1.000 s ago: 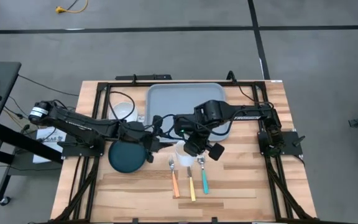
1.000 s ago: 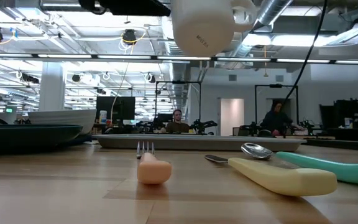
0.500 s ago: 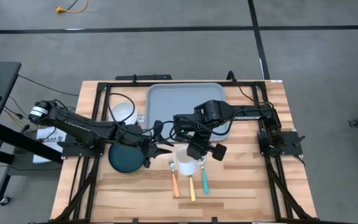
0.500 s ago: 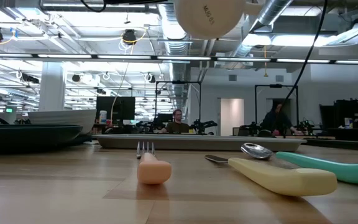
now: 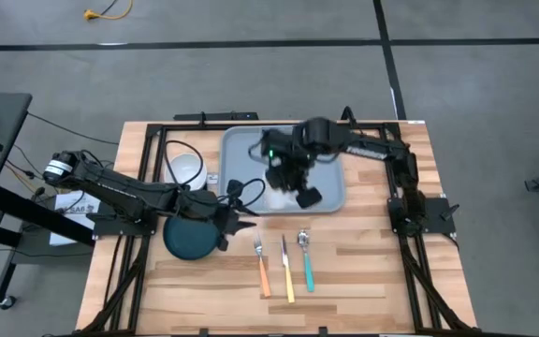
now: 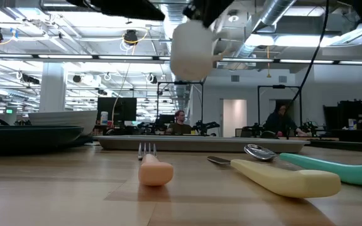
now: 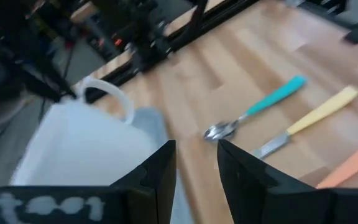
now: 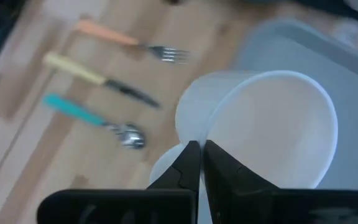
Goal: Set up tray
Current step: Put the white mug on the top left of the blue tray
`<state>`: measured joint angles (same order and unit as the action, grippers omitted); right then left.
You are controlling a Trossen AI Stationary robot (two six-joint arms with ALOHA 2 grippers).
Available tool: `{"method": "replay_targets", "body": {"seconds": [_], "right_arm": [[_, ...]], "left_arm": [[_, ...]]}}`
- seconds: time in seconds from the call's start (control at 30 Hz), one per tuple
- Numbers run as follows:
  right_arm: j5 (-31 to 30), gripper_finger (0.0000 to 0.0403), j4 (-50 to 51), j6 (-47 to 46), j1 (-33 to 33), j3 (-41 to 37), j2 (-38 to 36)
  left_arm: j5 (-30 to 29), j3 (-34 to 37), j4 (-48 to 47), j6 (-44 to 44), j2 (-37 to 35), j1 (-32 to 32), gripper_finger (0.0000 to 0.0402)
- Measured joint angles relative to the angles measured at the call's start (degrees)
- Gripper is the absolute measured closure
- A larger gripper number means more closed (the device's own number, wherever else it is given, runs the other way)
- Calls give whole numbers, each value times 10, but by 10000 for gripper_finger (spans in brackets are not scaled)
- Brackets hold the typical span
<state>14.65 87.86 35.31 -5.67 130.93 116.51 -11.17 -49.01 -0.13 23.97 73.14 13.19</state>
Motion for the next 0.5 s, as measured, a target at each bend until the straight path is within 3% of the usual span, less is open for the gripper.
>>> {"method": "replay_targets", "body": {"seconds": [0.23,0.5], "right_arm": [[0,403,-99,-108,-118,0,0],[2,403,-247,-247,-223,0,0]], "left_arm": [[-104,0,-19,-32,0,0,294],[-157,0,-19,-62,0,0,294]]}}
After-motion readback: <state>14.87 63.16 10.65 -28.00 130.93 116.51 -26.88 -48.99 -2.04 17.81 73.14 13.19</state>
